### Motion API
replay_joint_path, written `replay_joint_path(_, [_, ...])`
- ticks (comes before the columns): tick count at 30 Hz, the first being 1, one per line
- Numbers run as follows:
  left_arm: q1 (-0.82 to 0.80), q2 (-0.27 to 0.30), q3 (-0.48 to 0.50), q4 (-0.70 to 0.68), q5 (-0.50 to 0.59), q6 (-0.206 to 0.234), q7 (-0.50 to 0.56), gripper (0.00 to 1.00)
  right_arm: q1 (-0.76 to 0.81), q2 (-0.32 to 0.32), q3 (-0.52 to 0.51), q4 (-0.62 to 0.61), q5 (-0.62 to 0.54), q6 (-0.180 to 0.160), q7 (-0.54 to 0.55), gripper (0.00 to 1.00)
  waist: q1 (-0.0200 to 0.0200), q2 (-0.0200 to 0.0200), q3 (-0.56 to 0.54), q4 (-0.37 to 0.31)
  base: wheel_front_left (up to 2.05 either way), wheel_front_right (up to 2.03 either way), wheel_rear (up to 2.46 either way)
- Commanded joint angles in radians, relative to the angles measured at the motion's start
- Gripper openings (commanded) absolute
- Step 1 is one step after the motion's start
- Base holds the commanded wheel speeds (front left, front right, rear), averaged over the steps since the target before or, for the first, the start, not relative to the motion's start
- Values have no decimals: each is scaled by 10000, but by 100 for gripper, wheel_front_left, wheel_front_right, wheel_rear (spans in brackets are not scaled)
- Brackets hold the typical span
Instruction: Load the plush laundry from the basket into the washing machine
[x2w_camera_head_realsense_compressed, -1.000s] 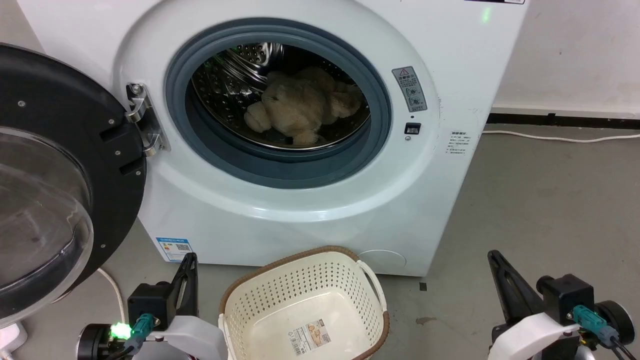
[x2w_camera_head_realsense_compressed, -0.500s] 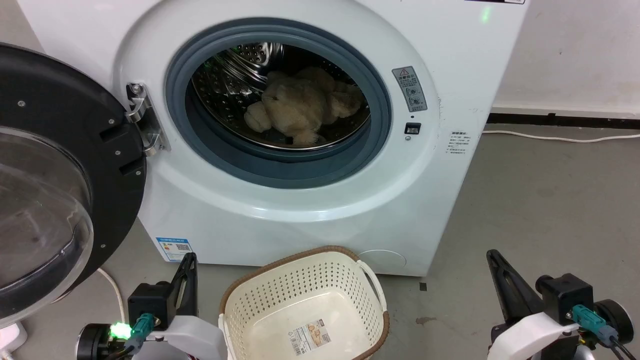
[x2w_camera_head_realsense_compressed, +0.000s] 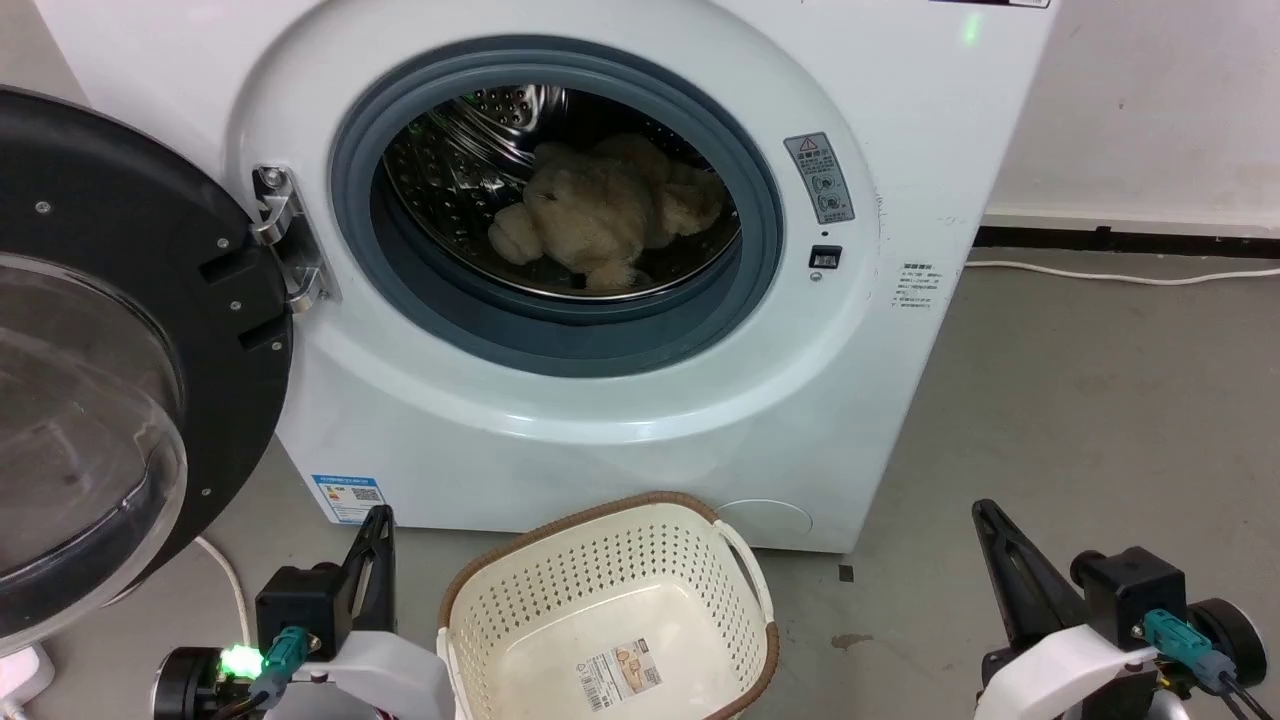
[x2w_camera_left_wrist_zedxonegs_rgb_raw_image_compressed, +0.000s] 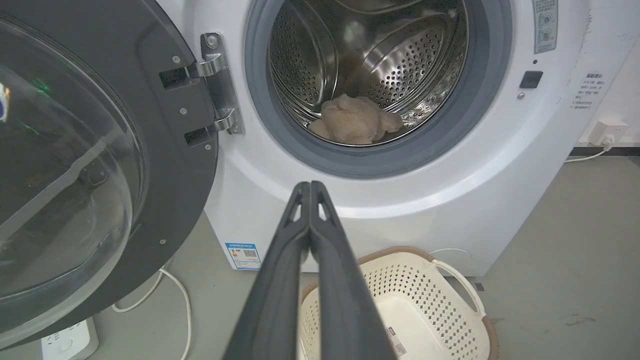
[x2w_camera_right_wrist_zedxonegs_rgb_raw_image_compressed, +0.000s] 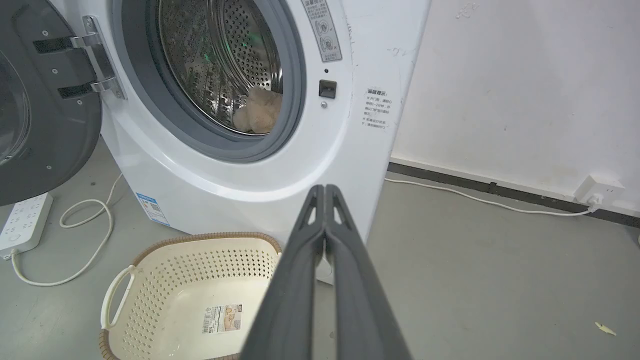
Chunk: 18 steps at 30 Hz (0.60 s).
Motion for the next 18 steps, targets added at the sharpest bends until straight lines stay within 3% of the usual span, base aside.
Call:
replay_joint_path(1, [-152, -7, 24, -49, 18, -43, 3, 0, -115, -16, -3, -39, -78, 6, 5, 0, 0, -1, 0, 0, 0, 0, 0])
replay_joint_path(18, [-152, -7, 24, -49, 18, -43, 3, 0, -115, -16, -3, -39, -78, 6, 5, 0, 0, -1, 0, 0, 0, 0, 0])
